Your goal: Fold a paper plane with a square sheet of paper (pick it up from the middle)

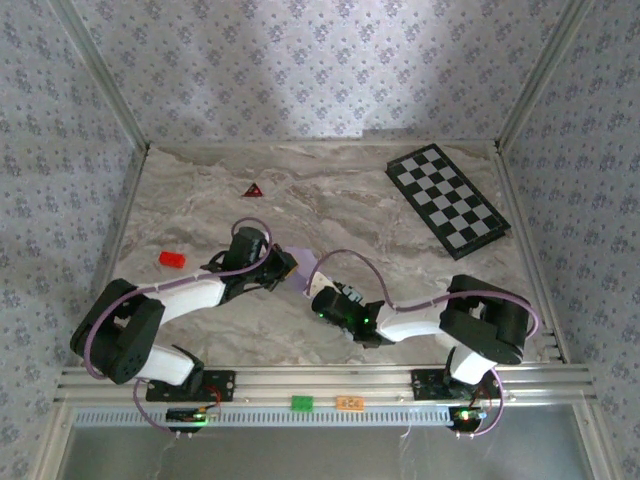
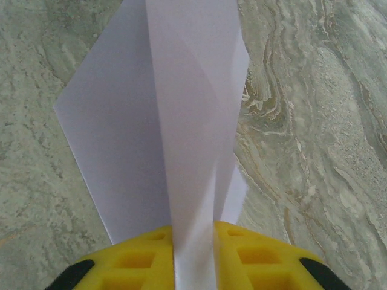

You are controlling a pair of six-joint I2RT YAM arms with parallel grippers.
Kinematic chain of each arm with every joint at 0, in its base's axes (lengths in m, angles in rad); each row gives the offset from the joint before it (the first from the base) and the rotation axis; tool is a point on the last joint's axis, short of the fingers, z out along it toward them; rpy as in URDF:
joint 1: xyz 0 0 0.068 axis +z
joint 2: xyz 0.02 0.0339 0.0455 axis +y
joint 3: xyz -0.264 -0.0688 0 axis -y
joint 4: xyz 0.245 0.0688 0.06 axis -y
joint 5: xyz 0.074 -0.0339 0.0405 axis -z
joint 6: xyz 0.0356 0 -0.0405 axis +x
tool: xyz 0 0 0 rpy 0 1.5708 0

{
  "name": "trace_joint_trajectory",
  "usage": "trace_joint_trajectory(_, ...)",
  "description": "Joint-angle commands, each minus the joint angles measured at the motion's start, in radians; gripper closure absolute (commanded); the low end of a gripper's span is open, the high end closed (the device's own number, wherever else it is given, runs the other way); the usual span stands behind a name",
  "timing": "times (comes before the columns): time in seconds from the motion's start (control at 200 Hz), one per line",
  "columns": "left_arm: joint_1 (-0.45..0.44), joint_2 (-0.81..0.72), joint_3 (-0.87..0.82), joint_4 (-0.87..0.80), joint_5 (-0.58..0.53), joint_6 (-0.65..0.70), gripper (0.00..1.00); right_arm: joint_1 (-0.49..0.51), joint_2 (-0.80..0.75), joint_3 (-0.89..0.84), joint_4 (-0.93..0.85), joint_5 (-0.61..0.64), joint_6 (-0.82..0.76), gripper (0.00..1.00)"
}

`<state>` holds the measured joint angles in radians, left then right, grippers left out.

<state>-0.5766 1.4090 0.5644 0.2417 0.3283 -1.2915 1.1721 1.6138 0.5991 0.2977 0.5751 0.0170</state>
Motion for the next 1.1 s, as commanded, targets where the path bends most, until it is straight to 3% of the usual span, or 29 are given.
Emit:
trace_joint_trajectory(0.0, -0.007, 0.009, 0.040, -0.026, 0.027, 0.024, 0.96, -0.007, 0.019, 0.012, 0.015, -0.012, 0.017, 0.83)
trace_joint_trajectory(0.555, -0.009, 0.013, 0.035, -0.021, 0.020, 0.018, 0.96, -0.018, -0.019, -0.030, 0.070, -0.063, 0.056, 0.83)
trace_joint_trajectory(0.919, -0.012, 0.017, 0.036, -0.022, 0.018, 0.017, 0.96, -0.017, -0.012, -0.036, 0.088, -0.088, 0.060, 0.90)
trace_joint_trajectory(1.094, -0.012, 0.007, 0.038, -0.045, 0.005, 0.024, 0.86, -0.020, -0.003, -0.030, 0.078, -0.108, 0.074, 0.94)
